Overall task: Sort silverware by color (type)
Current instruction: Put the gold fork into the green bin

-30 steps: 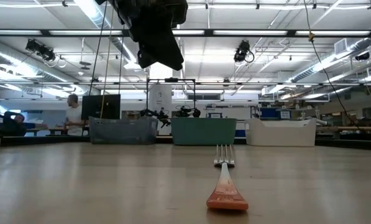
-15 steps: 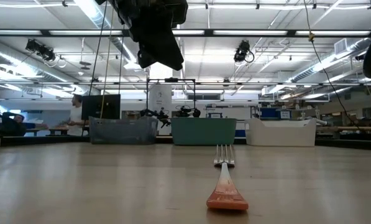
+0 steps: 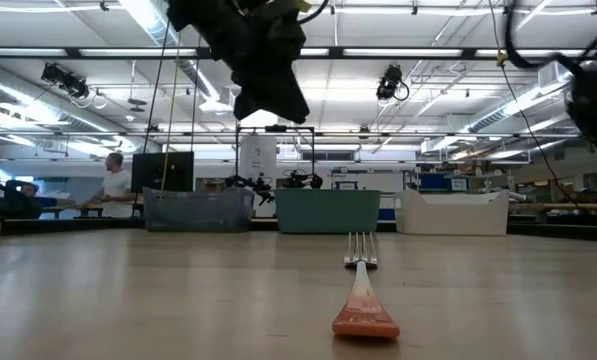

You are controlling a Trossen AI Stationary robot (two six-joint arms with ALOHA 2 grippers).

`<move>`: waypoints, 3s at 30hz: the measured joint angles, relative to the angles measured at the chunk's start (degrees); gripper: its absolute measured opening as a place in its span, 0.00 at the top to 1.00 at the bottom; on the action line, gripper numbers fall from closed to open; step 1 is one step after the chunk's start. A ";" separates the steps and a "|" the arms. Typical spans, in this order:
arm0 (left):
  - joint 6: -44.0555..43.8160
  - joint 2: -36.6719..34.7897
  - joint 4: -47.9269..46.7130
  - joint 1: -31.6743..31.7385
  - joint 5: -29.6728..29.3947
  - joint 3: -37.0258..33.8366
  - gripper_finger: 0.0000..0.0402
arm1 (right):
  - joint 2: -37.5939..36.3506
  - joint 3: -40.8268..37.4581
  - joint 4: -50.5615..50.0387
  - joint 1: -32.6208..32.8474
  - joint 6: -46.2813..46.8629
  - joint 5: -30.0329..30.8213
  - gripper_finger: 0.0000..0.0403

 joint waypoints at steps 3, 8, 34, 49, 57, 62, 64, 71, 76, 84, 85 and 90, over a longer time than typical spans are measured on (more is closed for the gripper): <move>0.88 0.00 4.96 3.90 3.93 0.00 0.80 | -5.35 0.02 1.52 -4.96 -1.16 7.55 0.98; 1.68 0.02 15.17 9.95 11.66 0.01 0.80 | -15.03 0.06 6.70 -16.97 -8.62 24.86 0.98; 3.02 0.04 27.91 27.00 29.54 0.03 0.80 | -4.93 5.38 71.73 -62.35 -48.58 9.95 0.98; 1.41 0.04 27.43 29.40 26.14 0.09 0.80 | 5.39 22.44 59.88 -62.97 -54.13 6.00 0.99; 5.01 0.05 26.74 28.53 26.34 0.04 0.95 | 7.81 24.38 58.92 -62.81 -54.61 3.18 0.99; 5.59 0.07 25.64 28.50 26.38 0.04 0.95 | 7.40 24.40 57.59 -62.84 -56.21 1.84 0.98; 6.47 0.04 25.32 28.55 26.68 0.04 0.95 | 6.97 24.40 56.82 -63.08 -57.76 0.31 0.97; 10.15 0.04 25.41 28.55 23.12 0.04 0.95 | 5.51 24.40 53.95 -64.17 -59.63 -2.11 0.82; 13.74 0.04 25.52 28.68 19.77 0.04 0.95 | 2.27 24.38 48.69 -66.15 -60.08 -1.97 0.74; 19.79 1.60 25.66 31.04 15.89 0.27 0.95 | -4.06 24.38 43.27 -69.37 -63.16 -1.58 0.72; 19.88 2.66 24.71 31.52 15.89 0.82 0.95 | -4.56 24.38 43.04 -69.58 -63.65 -1.55 0.72; 22.15 11.41 23.06 31.92 16.46 9.01 0.95 | -5.82 24.38 41.90 -70.75 -64.66 -1.27 0.72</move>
